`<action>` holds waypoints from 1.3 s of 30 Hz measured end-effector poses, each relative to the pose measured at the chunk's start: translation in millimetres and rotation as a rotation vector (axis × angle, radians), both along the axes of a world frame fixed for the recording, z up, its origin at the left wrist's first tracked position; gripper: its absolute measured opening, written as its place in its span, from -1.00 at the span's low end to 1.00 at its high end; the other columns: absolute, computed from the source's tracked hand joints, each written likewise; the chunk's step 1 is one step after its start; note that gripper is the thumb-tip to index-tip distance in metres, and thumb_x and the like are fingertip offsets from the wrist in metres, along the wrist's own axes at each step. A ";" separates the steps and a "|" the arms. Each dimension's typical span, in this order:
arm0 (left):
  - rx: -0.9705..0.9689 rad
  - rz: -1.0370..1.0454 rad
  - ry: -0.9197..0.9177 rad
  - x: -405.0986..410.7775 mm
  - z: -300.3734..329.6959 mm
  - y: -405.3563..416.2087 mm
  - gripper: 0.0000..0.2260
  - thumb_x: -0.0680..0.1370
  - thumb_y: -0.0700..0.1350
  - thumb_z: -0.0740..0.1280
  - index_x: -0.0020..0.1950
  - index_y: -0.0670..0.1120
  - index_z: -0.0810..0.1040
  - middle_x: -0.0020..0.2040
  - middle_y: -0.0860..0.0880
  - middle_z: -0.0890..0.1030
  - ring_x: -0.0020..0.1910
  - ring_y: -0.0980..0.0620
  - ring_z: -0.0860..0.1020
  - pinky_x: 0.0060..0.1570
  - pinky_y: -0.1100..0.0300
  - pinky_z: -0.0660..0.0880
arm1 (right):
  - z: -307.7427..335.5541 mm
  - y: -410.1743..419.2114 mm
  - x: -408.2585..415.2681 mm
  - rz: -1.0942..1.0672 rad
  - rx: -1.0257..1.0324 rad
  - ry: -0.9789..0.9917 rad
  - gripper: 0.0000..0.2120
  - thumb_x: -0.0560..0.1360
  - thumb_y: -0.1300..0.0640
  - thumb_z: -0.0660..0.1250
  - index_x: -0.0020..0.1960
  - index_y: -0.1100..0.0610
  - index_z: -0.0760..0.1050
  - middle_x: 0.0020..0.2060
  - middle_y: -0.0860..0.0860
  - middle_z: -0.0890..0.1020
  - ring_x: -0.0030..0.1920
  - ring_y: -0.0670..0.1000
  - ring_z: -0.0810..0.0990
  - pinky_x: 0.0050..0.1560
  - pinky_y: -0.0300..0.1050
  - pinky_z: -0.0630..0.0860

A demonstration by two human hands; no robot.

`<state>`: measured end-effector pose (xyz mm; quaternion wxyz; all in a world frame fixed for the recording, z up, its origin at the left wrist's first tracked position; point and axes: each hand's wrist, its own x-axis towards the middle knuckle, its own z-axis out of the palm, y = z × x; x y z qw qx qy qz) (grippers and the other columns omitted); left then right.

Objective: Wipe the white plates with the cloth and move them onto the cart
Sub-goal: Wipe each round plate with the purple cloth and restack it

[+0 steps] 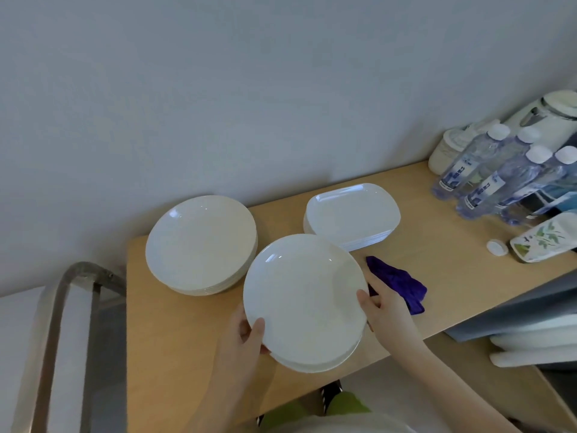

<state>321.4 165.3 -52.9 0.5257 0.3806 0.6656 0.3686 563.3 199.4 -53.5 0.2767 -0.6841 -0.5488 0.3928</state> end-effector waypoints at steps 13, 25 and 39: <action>-0.068 -0.062 0.303 5.9 -3.6 5.8 -0.81 0.62 -0.23 0.16 0.17 0.00 0.39 -0.03 -0.01 0.54 0.00 -0.06 0.53 0.06 -0.11 0.54 | -30.8 -14.0 -5.3 0.001 -0.155 -0.204 -0.81 0.60 0.09 0.20 -0.06 -0.21 0.35 -0.57 -0.15 0.42 -0.52 -0.20 0.40 -0.50 -0.35 0.25; -0.039 -0.055 0.360 10.5 -8.2 8.4 -0.77 0.61 -0.26 0.16 0.22 -0.09 0.48 -0.16 0.03 0.52 -0.18 0.03 0.48 -0.23 0.15 0.41 | -18.0 -9.6 -7.9 0.032 -0.174 -0.480 -0.58 0.61 -0.05 0.13 0.41 0.04 0.18 -0.09 0.00 0.58 -0.13 0.02 0.58 -0.25 -0.14 0.45; -0.039 -0.024 0.377 12.8 -1.2 6.1 -0.77 0.61 -0.21 0.19 0.25 -0.04 0.46 -0.10 0.12 0.55 -0.09 0.02 0.57 -0.07 -0.07 0.60 | -44.2 32.0 69.6 -0.023 -0.219 -0.560 -0.52 0.49 0.02 0.31 0.38 -0.02 0.29 0.31 0.04 0.34 0.28 0.20 0.29 0.19 0.00 0.37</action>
